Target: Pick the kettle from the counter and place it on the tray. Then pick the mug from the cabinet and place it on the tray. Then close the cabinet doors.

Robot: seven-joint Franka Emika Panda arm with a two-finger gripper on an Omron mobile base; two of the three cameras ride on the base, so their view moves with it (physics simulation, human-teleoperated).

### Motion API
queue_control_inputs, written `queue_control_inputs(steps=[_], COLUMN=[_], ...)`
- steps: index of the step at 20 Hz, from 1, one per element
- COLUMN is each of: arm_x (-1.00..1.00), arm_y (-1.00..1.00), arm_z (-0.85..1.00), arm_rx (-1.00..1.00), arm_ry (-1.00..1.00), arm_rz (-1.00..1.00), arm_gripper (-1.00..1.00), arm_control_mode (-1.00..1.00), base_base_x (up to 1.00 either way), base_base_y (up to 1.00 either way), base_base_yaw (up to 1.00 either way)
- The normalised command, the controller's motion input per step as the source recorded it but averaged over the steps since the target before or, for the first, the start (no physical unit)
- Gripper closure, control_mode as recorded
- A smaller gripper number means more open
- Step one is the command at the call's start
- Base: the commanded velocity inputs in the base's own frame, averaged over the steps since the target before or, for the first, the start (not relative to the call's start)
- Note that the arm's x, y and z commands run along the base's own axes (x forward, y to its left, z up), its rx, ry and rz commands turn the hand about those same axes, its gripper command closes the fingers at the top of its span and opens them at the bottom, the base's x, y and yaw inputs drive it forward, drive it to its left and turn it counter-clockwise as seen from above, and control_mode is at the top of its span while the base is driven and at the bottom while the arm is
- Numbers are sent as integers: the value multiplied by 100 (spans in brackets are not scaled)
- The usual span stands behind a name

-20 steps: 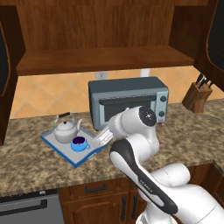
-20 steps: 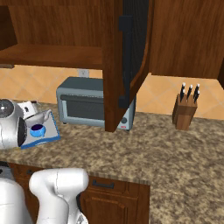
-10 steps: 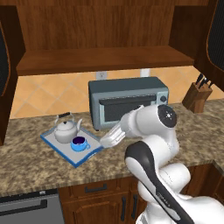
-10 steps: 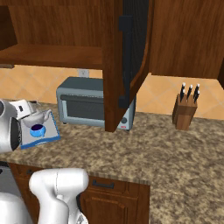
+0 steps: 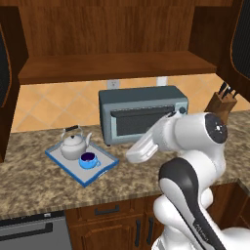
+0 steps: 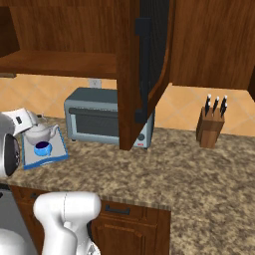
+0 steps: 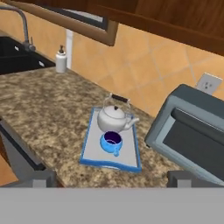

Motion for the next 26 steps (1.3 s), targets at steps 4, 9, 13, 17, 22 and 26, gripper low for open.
queue_control_inputs(steps=[4,9,13,17,22,26], arm_x=[-32,-38,-43,-43,-46,-51], arm_y=[-15,-16,-13,-13,-2,30], arm_z=[34,36,36,30,37,32], arm_rx=[0,0,0,0,0,0], arm_ry=[-15,-19,-19,-18,-26,-18], arm_rz=[0,0,0,2,17,33], arm_gripper=[-100,-100,-100,-100,-100,-100], arm_control_mode=[-100,-100,-100,-100,-100,-100], base_base_x=[0,0,0,0,0,0], base_base_y=[0,0,0,0,0,0], base_base_yaw=[0,0,0,0,0,0])
